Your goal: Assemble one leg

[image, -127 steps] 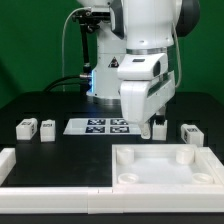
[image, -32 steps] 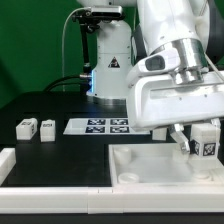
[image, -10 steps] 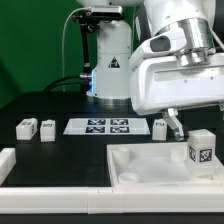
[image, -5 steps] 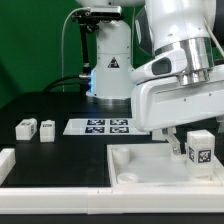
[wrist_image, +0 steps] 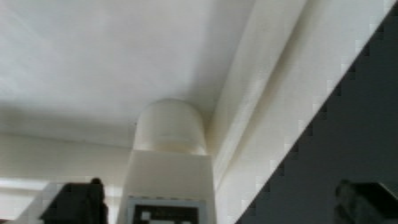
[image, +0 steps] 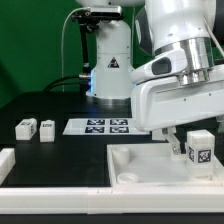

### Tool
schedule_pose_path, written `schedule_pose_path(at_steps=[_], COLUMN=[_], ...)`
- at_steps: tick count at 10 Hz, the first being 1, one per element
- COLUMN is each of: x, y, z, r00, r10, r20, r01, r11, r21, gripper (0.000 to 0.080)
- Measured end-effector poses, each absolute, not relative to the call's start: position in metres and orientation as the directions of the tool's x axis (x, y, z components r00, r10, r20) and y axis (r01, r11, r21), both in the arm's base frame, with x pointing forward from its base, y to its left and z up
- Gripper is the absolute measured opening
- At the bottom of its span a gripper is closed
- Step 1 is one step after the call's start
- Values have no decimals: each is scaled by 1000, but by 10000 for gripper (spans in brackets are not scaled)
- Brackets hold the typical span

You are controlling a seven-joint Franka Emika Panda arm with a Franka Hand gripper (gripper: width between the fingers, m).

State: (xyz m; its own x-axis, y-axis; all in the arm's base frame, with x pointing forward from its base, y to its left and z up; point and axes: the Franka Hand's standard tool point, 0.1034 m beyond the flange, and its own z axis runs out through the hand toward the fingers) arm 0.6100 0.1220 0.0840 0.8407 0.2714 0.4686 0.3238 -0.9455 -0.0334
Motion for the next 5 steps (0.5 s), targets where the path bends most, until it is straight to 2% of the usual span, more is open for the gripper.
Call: schedule_pose_path(at_steps=[1,2,3,4,5], x=[610,588,600,617,613], y=[122,125,123,119,121], z=[84,61,71,88,85], r00=[841,900,928,915,920], r10=[271,286,237,162,146], r20=[469,330,289,370,364], r01=[324,329,277,213,196], r11=[-946,-941,-955,-972,-975], r21=[-33,-82,-107,-101,-104], gripper=[649,649,649,649,649])
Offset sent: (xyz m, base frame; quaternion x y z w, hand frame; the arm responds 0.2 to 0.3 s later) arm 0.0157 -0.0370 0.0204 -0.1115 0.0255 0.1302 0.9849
